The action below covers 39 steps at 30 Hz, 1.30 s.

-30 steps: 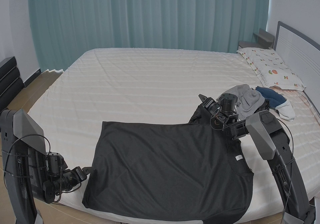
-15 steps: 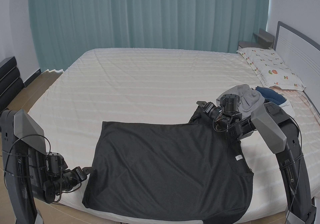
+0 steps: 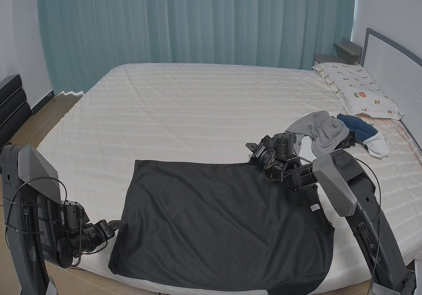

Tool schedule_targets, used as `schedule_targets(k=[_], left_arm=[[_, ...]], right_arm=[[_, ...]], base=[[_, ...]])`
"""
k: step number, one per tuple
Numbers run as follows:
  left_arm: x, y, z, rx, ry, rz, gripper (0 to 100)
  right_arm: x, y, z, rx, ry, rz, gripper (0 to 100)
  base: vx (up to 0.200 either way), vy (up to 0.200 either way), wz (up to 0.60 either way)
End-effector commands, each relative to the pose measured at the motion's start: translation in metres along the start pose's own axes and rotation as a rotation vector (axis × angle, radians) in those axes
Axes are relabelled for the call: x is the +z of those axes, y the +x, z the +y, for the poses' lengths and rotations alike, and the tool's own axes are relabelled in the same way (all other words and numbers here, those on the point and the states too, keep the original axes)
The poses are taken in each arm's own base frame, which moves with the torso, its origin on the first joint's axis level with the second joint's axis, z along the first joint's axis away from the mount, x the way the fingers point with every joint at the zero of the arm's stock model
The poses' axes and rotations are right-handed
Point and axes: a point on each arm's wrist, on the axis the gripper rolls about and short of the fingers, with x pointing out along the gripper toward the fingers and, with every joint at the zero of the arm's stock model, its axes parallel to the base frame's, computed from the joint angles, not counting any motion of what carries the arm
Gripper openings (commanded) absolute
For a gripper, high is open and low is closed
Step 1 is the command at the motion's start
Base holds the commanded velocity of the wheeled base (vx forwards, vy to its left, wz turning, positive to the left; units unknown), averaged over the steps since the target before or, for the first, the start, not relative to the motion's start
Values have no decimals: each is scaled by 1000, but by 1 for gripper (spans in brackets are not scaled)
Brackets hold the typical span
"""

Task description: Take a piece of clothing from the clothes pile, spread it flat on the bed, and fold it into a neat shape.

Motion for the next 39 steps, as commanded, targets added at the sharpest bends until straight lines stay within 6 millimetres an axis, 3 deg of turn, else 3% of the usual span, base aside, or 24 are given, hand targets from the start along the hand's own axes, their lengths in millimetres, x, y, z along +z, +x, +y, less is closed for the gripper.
schedule_targets(k=[1,10,15,19,25,31,35,39], left_arm=[[0,0,0,-1,0,-1,100],[0,0,0,0,-1,-2,100],[0,0,0,-1,-1,-3,100],[0,0,0,0,-1,-2,100],[0,0,0,0,-1,-2,100],[-1,0,1,2,-4,2,100],[-1,-1,1,4,-4,4,100],[-1,-1,1,4,-4,4,100]], right_arm=[[-9,4,-8,-14,-1,9,100],[4,2,-3,-28,-3,-56,100],[21,-4,12,-12,2,-120,100],[34,-7,11,-58,-2,-137,100],[11,-1,0,-93,-12,-83,100],[-14,0,8,-56,-30,-20,100],[-20,-1,21,11,-25,7,100],[-12,-2,32,119,-16,-77,100]], base=[[0,0,0],[0,0,0],[0,0,0],[0,0,0],[0,0,0],[0,0,0],[0,0,0],[0,0,0]])
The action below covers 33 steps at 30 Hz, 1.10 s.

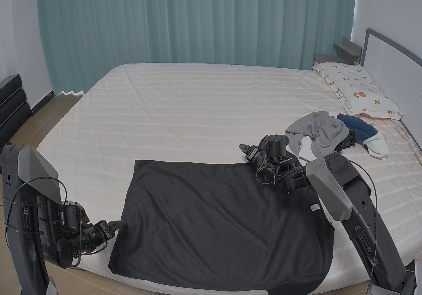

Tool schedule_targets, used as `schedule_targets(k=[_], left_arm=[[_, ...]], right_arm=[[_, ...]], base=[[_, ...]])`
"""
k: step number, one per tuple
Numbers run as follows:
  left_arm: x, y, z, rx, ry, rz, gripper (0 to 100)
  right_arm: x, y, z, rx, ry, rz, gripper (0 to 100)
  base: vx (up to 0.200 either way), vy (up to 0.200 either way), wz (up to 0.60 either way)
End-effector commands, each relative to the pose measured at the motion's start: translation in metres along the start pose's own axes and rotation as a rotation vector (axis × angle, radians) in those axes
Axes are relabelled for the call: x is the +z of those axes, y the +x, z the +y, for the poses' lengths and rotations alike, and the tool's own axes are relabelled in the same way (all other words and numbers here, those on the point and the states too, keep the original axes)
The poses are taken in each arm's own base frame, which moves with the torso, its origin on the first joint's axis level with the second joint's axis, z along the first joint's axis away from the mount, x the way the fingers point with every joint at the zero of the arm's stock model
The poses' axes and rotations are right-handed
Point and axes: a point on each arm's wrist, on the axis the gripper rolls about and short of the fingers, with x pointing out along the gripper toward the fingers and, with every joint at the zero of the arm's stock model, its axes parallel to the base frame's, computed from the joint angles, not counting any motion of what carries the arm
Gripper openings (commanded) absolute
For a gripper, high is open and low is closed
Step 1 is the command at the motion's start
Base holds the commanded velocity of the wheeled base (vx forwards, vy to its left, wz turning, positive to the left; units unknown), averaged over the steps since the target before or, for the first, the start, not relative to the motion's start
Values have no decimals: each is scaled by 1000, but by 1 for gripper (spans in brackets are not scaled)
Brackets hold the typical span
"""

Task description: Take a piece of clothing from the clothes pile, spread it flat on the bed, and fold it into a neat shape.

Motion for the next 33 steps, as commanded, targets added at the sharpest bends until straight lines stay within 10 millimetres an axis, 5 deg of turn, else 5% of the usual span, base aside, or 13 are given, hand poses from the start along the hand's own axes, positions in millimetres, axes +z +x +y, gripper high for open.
schedule_targets(k=[1,15,22,23,25,33], left_arm=[[0,0,0,0,-1,-1,100],[0,-1,0,1,-2,-4,100],[3,-9,-5,-24,-29,-12,100],[5,-13,-10,-48,-41,-22,100],[6,-18,-13,-63,-52,-23,100],[-2,-24,-16,-98,-48,37,100]], right_arm=[[6,-1,15,133,7,-82,100],[54,-14,21,119,21,-148,100],[80,-88,7,16,34,-60,100],[84,-119,0,10,39,-51,100],[88,-148,-6,24,45,-61,100],[64,-246,-31,-33,52,22,100]], base=[[0,0,0],[0,0,0],[0,0,0],[0,0,0],[0,0,0],[-75,0,0]])
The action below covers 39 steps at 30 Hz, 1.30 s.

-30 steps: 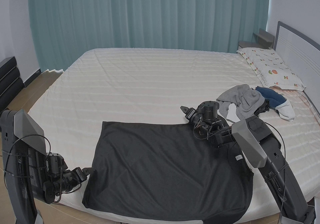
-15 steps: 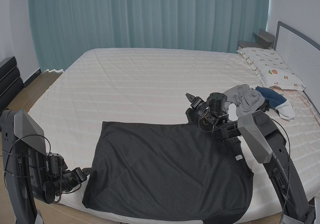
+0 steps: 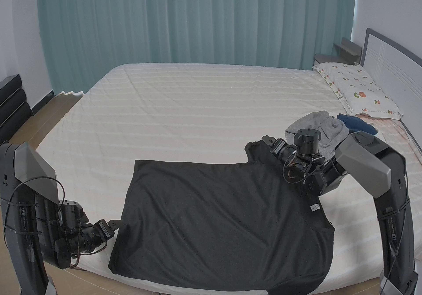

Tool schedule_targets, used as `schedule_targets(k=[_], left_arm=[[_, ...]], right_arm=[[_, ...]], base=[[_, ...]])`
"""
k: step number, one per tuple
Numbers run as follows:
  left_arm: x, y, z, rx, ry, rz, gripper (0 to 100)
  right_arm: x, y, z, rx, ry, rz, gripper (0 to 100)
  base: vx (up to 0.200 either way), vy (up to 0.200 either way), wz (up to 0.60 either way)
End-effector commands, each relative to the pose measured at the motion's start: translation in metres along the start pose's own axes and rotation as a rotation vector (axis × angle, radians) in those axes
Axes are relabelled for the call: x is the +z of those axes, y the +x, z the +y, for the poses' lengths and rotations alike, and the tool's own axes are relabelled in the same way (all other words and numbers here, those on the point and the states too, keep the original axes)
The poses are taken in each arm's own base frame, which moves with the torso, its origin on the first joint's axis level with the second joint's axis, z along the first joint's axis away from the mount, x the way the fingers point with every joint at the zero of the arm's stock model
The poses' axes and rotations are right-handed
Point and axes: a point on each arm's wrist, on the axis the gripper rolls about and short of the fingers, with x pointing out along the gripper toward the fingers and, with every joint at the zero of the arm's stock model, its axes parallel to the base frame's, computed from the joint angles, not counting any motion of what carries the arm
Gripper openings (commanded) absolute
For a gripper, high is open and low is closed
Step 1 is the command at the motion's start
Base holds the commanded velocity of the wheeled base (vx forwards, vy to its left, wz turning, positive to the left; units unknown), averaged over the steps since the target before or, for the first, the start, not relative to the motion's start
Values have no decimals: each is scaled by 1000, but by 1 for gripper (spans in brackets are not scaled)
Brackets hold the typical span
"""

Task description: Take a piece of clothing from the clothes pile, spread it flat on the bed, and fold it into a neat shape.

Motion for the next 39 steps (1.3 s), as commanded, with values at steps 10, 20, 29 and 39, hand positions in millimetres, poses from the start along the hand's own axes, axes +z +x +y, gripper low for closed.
schedule_targets(k=[10,20,29,39], left_arm=[[-11,-14,-12,-58,-11,64,100],[-16,-14,-12,-55,11,89,100],[-3,4,-19,-100,36,29,100],[-7,16,-19,-70,134,71,100]], right_arm=[[-8,-197,-45,-107,104,60,100],[-15,-218,-60,-144,230,176,100],[-18,-220,-59,-143,207,196,100],[-18,-223,-58,-147,208,198,100]], base=[[-200,0,0],[-40,0,0],[0,0,0],[0,0,0]])
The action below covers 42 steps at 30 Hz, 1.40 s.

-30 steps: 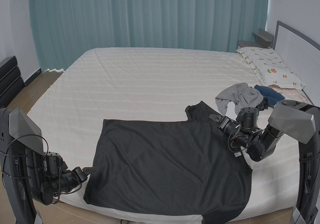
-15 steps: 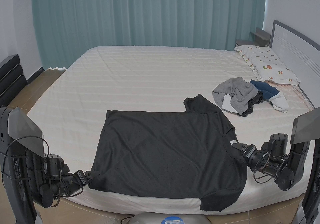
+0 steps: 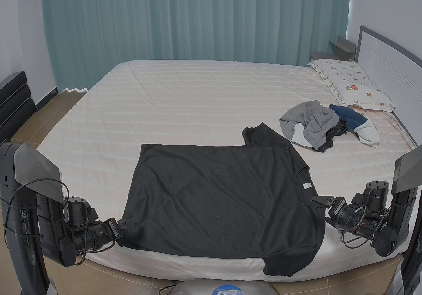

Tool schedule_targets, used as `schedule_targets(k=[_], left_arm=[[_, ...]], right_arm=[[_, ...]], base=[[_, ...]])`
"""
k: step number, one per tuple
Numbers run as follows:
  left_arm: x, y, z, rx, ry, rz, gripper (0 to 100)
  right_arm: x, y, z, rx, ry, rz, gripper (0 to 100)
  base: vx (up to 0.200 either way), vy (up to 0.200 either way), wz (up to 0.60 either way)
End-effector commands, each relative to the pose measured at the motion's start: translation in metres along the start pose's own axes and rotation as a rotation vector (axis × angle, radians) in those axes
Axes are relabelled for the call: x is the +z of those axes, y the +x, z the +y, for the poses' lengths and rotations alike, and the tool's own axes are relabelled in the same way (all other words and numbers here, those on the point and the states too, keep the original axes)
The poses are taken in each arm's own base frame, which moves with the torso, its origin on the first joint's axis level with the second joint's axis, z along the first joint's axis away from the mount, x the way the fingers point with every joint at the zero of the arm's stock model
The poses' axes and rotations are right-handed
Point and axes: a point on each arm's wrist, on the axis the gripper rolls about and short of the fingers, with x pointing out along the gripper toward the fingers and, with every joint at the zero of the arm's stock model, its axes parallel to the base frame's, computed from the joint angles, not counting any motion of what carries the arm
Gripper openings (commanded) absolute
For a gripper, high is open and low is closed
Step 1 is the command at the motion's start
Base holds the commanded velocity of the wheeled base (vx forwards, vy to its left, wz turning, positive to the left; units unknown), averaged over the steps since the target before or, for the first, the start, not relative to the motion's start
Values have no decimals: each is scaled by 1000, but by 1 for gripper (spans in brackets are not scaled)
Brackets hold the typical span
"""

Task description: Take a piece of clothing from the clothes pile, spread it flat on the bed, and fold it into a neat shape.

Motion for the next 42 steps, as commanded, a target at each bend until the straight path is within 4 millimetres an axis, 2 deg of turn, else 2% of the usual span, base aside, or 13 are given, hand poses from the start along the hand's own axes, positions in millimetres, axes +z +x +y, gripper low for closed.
schedule_targets(k=[1,5,11,20,31,32,42], left_arm=[[-6,4,-4,-5,23,25,100],[-17,0,-8,16,50,59,100],[-21,5,-10,60,76,47,100],[-26,12,-4,134,132,40,100],[-24,17,-6,133,138,25,100],[-25,16,-5,134,137,26,0],[-26,3,-4,141,119,22,0]], right_arm=[[0,-2,1,6,-1,-5,100],[-1,-3,0,4,-1,0,100],[-1,-3,0,4,-2,3,100],[-2,-2,0,3,-2,4,100],[-1,-2,0,2,-2,3,100],[-2,-3,0,1,-1,4,100],[-8,-13,-6,-40,-117,30,100]], base=[[0,0,0],[0,0,0],[0,0,0],[0,0,0],[0,0,0],[0,0,0],[0,0,0]])
